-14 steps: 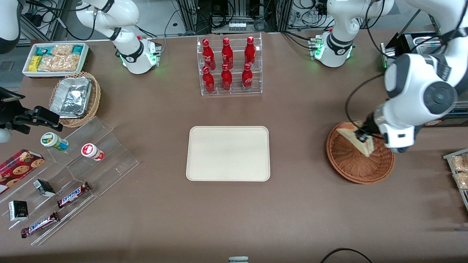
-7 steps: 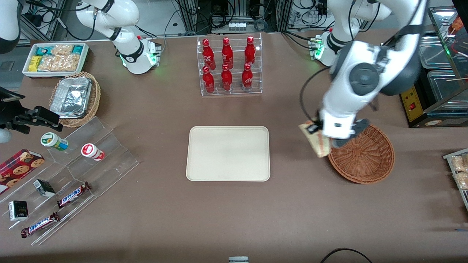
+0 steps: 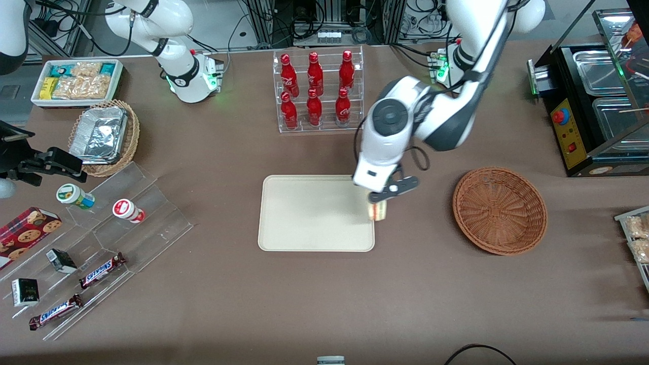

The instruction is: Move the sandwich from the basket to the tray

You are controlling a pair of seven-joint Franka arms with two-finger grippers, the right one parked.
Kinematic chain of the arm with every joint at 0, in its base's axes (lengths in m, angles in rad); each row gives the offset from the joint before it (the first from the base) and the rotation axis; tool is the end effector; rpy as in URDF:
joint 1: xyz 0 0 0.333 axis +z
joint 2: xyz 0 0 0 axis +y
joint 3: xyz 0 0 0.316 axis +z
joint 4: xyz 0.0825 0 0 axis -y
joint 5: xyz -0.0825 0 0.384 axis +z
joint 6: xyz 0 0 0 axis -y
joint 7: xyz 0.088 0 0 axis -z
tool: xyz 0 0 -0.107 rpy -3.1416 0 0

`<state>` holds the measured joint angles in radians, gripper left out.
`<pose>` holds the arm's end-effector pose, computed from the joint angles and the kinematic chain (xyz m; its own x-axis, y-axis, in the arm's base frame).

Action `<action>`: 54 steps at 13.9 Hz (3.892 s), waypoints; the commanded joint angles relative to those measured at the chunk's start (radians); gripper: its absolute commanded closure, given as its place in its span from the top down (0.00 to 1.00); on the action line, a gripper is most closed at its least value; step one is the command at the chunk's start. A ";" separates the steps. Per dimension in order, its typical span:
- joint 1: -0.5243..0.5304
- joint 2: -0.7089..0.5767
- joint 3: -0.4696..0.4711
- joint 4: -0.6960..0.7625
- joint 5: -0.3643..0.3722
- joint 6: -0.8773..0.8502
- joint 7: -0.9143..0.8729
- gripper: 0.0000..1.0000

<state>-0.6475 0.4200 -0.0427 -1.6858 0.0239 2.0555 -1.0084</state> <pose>0.5108 -0.4165 0.3520 0.9520 0.3053 -0.0239 0.3041 -0.9516 -0.0439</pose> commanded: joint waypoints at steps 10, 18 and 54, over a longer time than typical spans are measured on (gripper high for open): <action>-0.098 0.210 0.015 0.049 0.083 0.138 0.064 0.07; -0.090 0.223 0.021 0.069 0.083 0.170 0.045 1.00; 0.770 -0.498 -0.167 -0.006 -0.058 -0.500 0.680 1.00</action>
<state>0.0905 -0.0260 -0.1868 -1.6823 -0.0181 1.5955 -0.3618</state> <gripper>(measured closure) 0.000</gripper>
